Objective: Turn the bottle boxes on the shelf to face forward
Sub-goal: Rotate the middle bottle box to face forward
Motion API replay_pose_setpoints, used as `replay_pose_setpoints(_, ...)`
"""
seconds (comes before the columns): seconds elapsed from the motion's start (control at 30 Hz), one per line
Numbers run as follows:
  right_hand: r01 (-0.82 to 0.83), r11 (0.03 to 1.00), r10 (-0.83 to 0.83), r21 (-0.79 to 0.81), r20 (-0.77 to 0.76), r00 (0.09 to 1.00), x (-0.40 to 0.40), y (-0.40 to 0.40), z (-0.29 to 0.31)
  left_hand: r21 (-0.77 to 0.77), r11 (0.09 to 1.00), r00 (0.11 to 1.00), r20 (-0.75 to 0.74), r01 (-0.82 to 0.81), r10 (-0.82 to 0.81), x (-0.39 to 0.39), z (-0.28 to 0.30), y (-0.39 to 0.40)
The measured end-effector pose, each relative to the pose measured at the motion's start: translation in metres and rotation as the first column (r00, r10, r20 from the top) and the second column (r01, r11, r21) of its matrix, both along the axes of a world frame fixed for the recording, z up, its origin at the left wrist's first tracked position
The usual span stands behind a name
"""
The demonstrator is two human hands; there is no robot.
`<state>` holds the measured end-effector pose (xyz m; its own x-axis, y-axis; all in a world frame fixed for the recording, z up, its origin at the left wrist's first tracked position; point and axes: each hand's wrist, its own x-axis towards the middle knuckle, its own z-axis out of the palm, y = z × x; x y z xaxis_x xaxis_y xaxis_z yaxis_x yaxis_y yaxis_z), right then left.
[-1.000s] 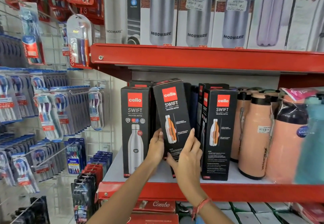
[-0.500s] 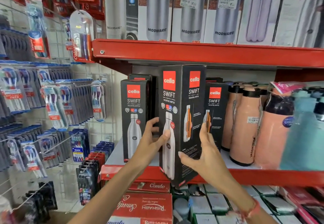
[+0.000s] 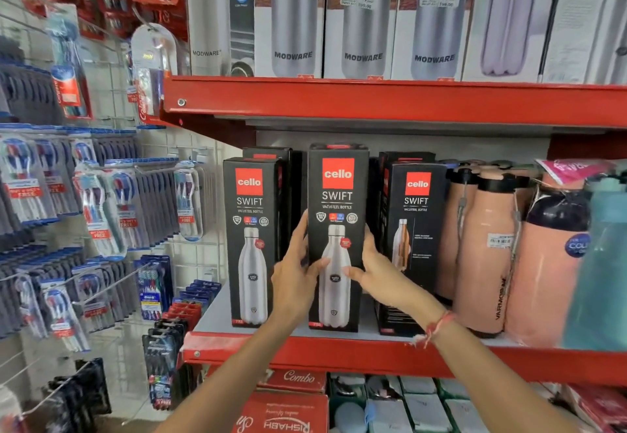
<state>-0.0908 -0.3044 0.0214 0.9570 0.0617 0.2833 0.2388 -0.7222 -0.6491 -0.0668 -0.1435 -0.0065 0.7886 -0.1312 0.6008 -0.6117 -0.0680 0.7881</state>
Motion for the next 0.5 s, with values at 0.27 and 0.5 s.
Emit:
replay_pose_setpoints(0.27,0.026,0.999,-0.027,0.039,0.017,0.999,0.021,0.001,-0.023,0.1,0.99,0.995,-0.01,-0.096,0.097,0.026,-0.018,-0.006)
replay_pose_setpoints(0.5,0.104,0.987,-0.13,0.123,0.226,0.965,0.0,0.003,-0.039,0.09,0.957,0.952,0.163,-0.277,0.26,0.011,-0.02,-0.007)
